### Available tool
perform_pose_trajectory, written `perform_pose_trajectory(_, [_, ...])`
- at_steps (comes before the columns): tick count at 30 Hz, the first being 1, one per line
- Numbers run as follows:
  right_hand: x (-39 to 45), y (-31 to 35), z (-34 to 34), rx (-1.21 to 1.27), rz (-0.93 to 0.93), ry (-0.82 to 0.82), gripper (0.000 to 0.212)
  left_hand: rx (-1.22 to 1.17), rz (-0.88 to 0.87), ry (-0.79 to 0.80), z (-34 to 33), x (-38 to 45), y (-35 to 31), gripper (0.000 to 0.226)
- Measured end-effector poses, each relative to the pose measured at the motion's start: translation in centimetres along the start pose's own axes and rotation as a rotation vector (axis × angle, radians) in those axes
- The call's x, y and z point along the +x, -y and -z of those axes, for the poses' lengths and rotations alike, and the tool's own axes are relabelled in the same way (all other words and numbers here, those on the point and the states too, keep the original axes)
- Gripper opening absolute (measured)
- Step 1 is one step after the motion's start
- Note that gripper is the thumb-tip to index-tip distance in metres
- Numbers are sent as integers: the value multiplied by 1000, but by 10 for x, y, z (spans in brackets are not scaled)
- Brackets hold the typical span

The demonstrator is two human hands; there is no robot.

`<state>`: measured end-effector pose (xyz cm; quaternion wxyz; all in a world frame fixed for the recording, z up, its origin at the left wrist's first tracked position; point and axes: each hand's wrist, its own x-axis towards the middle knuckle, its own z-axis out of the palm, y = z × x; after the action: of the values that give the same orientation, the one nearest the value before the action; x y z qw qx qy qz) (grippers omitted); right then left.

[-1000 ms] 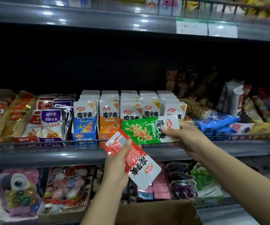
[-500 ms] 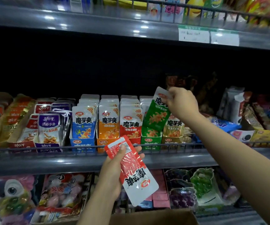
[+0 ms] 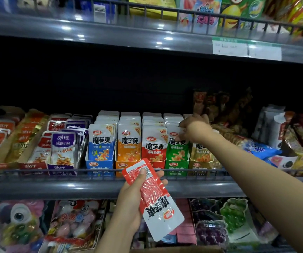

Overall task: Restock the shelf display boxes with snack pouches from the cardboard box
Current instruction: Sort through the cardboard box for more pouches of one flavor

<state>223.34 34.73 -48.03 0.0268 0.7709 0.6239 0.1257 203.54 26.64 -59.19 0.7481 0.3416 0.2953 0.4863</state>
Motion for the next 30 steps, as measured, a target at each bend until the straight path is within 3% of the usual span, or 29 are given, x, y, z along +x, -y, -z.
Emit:
perform_pose_trajectory(3, [-3,-3,-3,108,18,-88,50,15,-7,8,0,0,0,22])
perform_pose_trajectory(8, [-38,-8,-1,371,48,-405,26,42,38,22,1,-1,0,29])
perform_pose_trajectory(10, [-62,-4,-3,457,118,-427,20,40,67,35,0,-2,0,34])
perform_pose_trajectory(14, [-106,10,-19,711,277,-163,15,52,46,50,-4,-5,1,33])
perform_pose_trajectory(20, [-158,17,-46,906,361,241,34,46,1,-51,-4,-8,5,23])
perform_pose_trajectory(23, [-168,18,-55,1112,291,279,34,-5,-13,-70,-3,-7,6,19])
perform_pose_trajectory(26, [-169,17,-54,1428,104,271,21,-50,-37,-67,-2,-6,7,19])
perform_pose_trajectory(30, [-162,6,-52,1650,-17,258,20,-121,-106,-11,7,-6,0,58])
